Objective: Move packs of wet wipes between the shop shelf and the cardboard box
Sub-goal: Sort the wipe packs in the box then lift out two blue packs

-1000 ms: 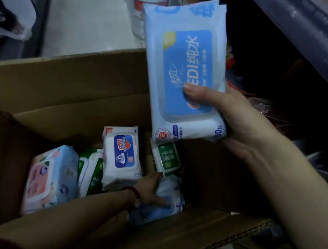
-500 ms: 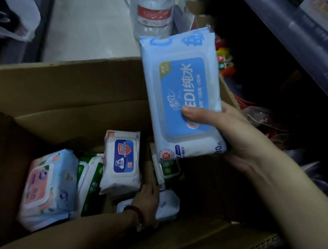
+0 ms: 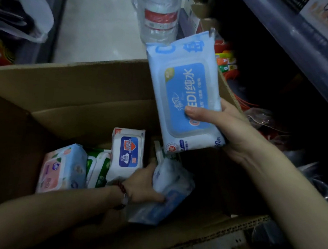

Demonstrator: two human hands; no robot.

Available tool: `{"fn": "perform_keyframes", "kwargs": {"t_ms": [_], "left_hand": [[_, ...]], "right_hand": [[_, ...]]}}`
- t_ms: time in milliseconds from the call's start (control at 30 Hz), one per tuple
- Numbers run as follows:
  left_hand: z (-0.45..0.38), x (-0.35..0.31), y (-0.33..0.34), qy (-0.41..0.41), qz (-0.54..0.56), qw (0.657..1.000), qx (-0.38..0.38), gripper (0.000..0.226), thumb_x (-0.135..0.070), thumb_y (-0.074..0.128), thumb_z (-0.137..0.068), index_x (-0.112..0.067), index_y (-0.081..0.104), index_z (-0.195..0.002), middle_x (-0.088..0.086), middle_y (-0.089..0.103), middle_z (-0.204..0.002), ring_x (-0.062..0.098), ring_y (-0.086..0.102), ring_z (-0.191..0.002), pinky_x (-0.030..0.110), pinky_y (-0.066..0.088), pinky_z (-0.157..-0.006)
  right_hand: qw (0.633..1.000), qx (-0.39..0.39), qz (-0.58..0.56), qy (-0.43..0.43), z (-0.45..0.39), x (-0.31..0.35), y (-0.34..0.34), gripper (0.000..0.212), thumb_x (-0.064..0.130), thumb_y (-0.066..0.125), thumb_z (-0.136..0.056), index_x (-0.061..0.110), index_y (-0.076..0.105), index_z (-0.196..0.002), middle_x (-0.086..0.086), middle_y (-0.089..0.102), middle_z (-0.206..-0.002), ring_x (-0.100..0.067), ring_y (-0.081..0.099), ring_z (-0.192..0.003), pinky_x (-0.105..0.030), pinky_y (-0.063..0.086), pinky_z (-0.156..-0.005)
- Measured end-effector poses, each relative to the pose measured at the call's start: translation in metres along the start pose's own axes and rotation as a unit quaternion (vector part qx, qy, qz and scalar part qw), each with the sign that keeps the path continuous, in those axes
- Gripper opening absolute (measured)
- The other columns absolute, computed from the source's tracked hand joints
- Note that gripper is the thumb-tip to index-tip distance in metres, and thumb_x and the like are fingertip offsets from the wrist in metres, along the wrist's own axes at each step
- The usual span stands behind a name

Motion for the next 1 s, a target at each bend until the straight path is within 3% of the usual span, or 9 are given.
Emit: {"fn": "perform_keyframes", "kwargs": {"t_ms": [67, 167, 267, 433, 567, 700, 767, 867, 1000], "left_hand": [[0.013, -0.005, -0.024, -0.026, 0.050, 0.998, -0.026, 0.075, -0.045, 0.083, -0.064, -0.022, 0.044, -0.124, -0.008, 0.057, -0.117, 0.011, 0.056, -0.107, 0.026, 0.046, -0.092], [0.040, -0.007, -0.066, -0.083, 0.162, 0.979, -0.092, 0.070, -0.047, 0.082, -0.061, -0.026, 0.049, -0.120, -0.006, 0.062, -0.115, 0.014, 0.060, -0.104, 0.034, 0.049, -0.094], [0.078, -0.006, -0.103, -0.136, 0.340, 0.920, -0.139, 0.060, -0.034, 0.083, -0.063, -0.020, 0.057, -0.115, -0.001, 0.069, -0.111, 0.019, 0.067, -0.099, 0.039, 0.053, -0.093], [0.159, -0.021, -0.162, -0.181, 0.513, 0.812, -0.211, 0.035, -0.018, 0.074, -0.077, -0.011, 0.063, -0.110, 0.012, 0.073, -0.103, 0.027, 0.072, -0.088, 0.045, 0.056, -0.084], [0.226, -0.057, -0.206, -0.189, 0.586, 0.752, -0.234, 0.032, -0.022, 0.071, -0.081, -0.008, 0.064, -0.109, 0.014, 0.073, -0.103, 0.028, 0.071, -0.090, 0.044, 0.057, -0.084], [0.294, -0.103, -0.248, -0.177, 0.660, 0.692, -0.233, 0.044, -0.027, 0.069, -0.081, -0.006, 0.062, -0.119, 0.016, 0.070, -0.112, 0.032, 0.068, -0.102, 0.049, 0.050, -0.095], [0.329, -0.128, -0.273, -0.164, 0.675, 0.675, -0.247, 0.040, -0.027, 0.067, -0.083, -0.007, 0.063, -0.117, 0.016, 0.071, -0.109, 0.030, 0.070, -0.097, 0.044, 0.055, -0.088], [0.387, -0.165, -0.310, -0.128, 0.687, 0.665, -0.264, 0.034, -0.024, 0.065, -0.084, -0.005, 0.063, -0.113, 0.017, 0.072, -0.106, 0.027, 0.073, -0.088, 0.036, 0.060, -0.069], [0.466, -0.196, -0.344, -0.113, 0.688, 0.656, -0.290, 0.057, -0.029, 0.072, -0.068, -0.004, 0.062, -0.118, 0.019, 0.070, -0.110, 0.034, 0.068, -0.102, 0.048, 0.054, -0.090]], "right_hand": [[1.000, -0.001, -0.008, 0.013, 0.002, -0.004, 0.004, 0.055, 0.007, 0.079, -0.064, 0.002, 0.063, -0.117, -0.010, 0.075, -0.100, -0.021, 0.073, -0.083, -0.032, 0.059, -0.069], [0.999, -0.004, -0.032, 0.039, 0.004, -0.004, 0.017, 0.048, 0.009, 0.073, -0.065, 0.005, 0.064, -0.112, -0.004, 0.076, -0.087, -0.015, 0.072, -0.072, -0.027, 0.058, -0.061], [0.996, -0.014, -0.061, 0.061, 0.010, 0.008, 0.035, 0.048, 0.014, 0.073, -0.060, 0.006, 0.065, -0.107, -0.003, 0.076, -0.084, -0.014, 0.072, -0.070, -0.027, 0.059, -0.060], [0.993, -0.028, -0.075, 0.086, 0.038, 0.063, 0.064, 0.040, 0.017, 0.070, -0.068, 0.011, 0.068, -0.108, -0.006, 0.075, -0.099, -0.020, 0.072, -0.085, -0.037, 0.058, -0.082], [0.990, -0.014, -0.050, 0.130, 0.079, 0.125, 0.094, 0.071, 0.035, 0.094, -0.040, 0.013, 0.072, -0.104, -0.012, 0.074, -0.106, -0.024, 0.073, -0.089, -0.038, 0.061, -0.075], [0.985, 0.009, -0.010, 0.173, 0.122, 0.190, 0.131, 0.098, 0.038, 0.097, -0.025, 0.006, 0.067, -0.113, -0.015, 0.074, -0.106, -0.026, 0.074, -0.086, -0.036, 0.060, -0.066], [0.981, 0.022, 0.013, 0.194, 0.142, 0.218, 0.152, 0.095, 0.035, 0.097, -0.034, 0.005, 0.065, -0.118, -0.018, 0.072, -0.110, -0.029, 0.073, -0.090, -0.039, 0.060, -0.072], [0.977, 0.042, 0.032, 0.207, 0.170, 0.259, 0.188, 0.068, 0.022, 0.082, -0.061, 0.003, 0.062, -0.123, -0.019, 0.071, -0.112, -0.035, 0.070, -0.099, -0.044, 0.060, -0.080], [0.974, 0.085, 0.056, 0.205, 0.200, 0.310, 0.243, 0.060, 0.013, 0.080, -0.066, 0.001, 0.061, -0.121, -0.019, 0.073, -0.106, -0.031, 0.073, -0.086, -0.039, 0.061, -0.067]]}}
Point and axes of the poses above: each hand's wrist, its own z-axis away from the middle knuckle, its own y-axis out of the palm, x = y × z, the point moved 8 cm from there along -z, towards the middle knuckle
